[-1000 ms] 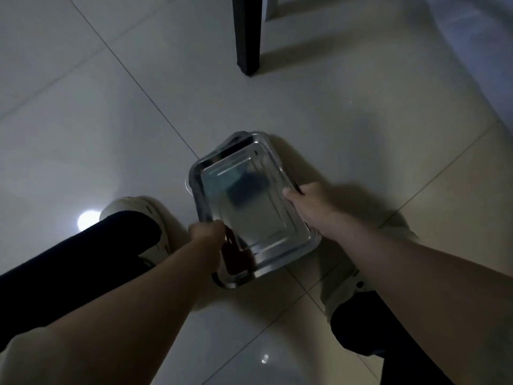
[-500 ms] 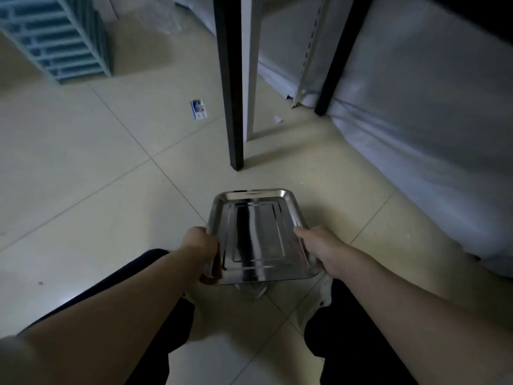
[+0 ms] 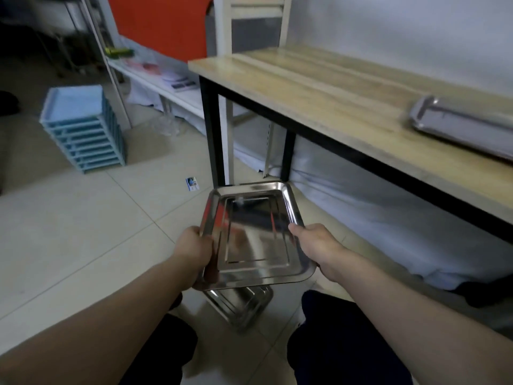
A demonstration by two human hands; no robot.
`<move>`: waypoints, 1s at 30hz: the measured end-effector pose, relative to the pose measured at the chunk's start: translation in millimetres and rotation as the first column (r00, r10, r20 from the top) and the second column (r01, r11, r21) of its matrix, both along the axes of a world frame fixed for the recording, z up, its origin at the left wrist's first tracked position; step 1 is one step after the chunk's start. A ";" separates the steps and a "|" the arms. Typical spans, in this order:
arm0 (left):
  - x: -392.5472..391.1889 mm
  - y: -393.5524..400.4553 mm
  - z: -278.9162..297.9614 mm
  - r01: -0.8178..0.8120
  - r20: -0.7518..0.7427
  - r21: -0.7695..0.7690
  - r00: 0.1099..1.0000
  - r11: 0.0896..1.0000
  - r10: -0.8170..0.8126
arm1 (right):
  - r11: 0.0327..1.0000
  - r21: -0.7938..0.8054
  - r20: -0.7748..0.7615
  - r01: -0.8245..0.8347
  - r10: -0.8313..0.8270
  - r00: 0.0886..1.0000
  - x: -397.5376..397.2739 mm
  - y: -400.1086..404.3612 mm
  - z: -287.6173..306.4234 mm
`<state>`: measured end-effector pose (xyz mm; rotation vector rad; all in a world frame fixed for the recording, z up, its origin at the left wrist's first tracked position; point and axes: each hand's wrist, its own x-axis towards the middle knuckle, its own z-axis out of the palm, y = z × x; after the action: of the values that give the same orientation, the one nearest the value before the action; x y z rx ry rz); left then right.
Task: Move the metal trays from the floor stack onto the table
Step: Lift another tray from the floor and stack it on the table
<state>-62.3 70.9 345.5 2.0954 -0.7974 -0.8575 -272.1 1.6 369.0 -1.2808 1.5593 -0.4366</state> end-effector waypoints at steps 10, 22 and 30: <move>-5.6 38.1 64.3 -0.091 0.029 -0.297 0.994 0.951 0.104 | 0.975 -0.214 0.129 -0.058 0.087 0.988 -5.3 40.8 68.4; -62.8 -11.2 165.8 0.033 0.035 -0.431 0.999 0.902 -0.020 | 0.871 -0.456 0.274 0.180 -0.055 0.960 -67.4 31.8 147.9; -151.5 -71.3 209.9 0.148 -0.181 -0.385 0.956 0.911 -0.232 | 0.732 -0.534 0.436 0.423 -0.190 0.880 -143.2 30.6 166.4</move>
<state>-213.8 -0.3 555.4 1.5794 -0.9694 -0.9461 -415.3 32.2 535.5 -1.3068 1.3549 -1.4244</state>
